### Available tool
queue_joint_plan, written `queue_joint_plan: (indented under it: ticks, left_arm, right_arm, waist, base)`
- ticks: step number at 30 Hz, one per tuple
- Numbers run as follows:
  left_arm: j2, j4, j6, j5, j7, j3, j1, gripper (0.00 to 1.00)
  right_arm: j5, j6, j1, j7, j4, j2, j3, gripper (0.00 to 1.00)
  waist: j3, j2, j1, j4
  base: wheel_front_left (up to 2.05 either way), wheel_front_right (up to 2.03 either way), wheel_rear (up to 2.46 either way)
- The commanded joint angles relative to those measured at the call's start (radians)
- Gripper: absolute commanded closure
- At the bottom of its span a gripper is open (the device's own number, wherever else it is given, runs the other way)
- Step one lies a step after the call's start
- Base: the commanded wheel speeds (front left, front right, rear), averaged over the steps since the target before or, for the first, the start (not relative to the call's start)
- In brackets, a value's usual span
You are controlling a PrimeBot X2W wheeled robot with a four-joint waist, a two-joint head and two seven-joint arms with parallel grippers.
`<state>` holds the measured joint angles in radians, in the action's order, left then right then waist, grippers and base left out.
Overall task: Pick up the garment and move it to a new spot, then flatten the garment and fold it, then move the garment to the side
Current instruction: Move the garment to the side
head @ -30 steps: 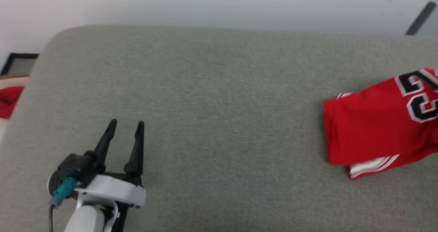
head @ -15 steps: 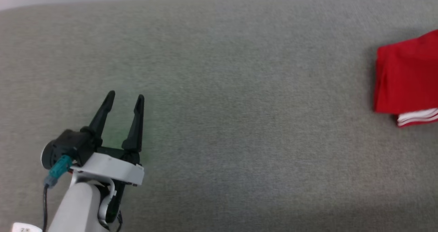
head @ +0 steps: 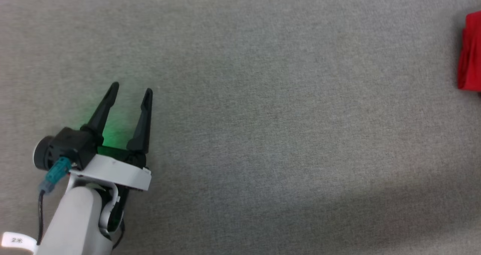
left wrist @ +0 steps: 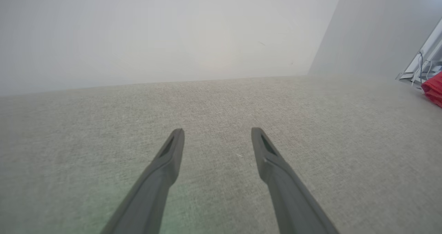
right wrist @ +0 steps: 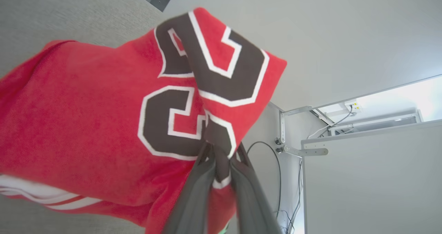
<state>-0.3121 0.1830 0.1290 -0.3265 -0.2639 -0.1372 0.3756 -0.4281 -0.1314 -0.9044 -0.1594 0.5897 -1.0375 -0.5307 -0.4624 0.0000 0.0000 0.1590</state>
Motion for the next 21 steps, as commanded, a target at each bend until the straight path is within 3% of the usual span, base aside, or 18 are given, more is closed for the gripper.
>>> queue_joint_plan:
  ticks: [1, 13, 14, 15, 16, 17, 18, 21]
  left_arm:
    - [-0.005, -0.001, 0.002, -0.003, 0.001, 0.0, 0.015, 0.0]
    - [-0.012, 0.021, 0.002, -0.012, 0.001, -0.038, 0.042, 0.0]
    - [-0.014, 0.022, 0.002, -0.014, 0.001, -0.04, 0.043, 0.0]
    - [-0.016, 0.022, 0.002, -0.015, 0.001, -0.038, 0.042, 0.0]
    - [-0.017, 0.023, 0.002, -0.014, 0.001, -0.039, 0.042, 0.0]
    - [-0.018, 0.023, 0.002, -0.017, 0.001, -0.038, 0.041, 0.0]
    - [-0.019, 0.024, 0.001, -0.02, 0.001, -0.037, 0.039, 0.0]
    - [-0.022, 0.024, 0.0, -0.024, 0.001, -0.031, 0.031, 0.0]
  right_arm:
    - [0.011, 0.002, -0.026, 0.017, 0.018, 0.016, -0.007, 1.0]
    - [0.044, 0.002, -0.091, 0.076, 0.232, 0.119, -0.014, 1.0]
    - [0.047, 0.002, -0.096, 0.084, 0.253, 0.124, -0.008, 0.89]
    - [0.056, 0.002, -0.099, 0.091, 0.272, 0.129, -0.008, 0.62]
    - [0.056, 0.002, -0.103, 0.101, 0.293, 0.136, -0.004, 0.52]
    - [0.057, 0.002, -0.107, 0.109, 0.311, 0.145, 0.001, 0.14]
    - [0.063, 0.002, -0.109, 0.119, 0.328, 0.151, 0.004, 0.0]
    - [0.081, 0.002, -0.123, 0.157, 0.371, 0.167, 0.014, 0.0]
  waist:
    - [-0.033, 0.0, 0.0, 0.028]
    - [-0.056, 0.0, 0.0, 0.016]
    - [-0.057, 0.0, 0.0, 0.012]
    - [-0.057, 0.0, 0.0, 0.008]
    - [-0.057, 0.0, 0.0, 0.003]
    - [-0.056, 0.0, 0.0, -0.001]
    - [-0.055, 0.0, 0.0, -0.006]
    - [-0.048, 0.0, 0.0, -0.014]
  base:
    - [0.0, 0.0, 0.0]
    - [0.0, 0.0, 0.0]
    - [0.0, 0.0, 0.0]
    - [0.0, 0.0, 0.0]
    - [0.0, 0.0, 0.0]
    - [0.0, 0.0, 0.0]
    - [0.0, 0.0, 0.0]
    - [0.0, 0.0, 0.0]
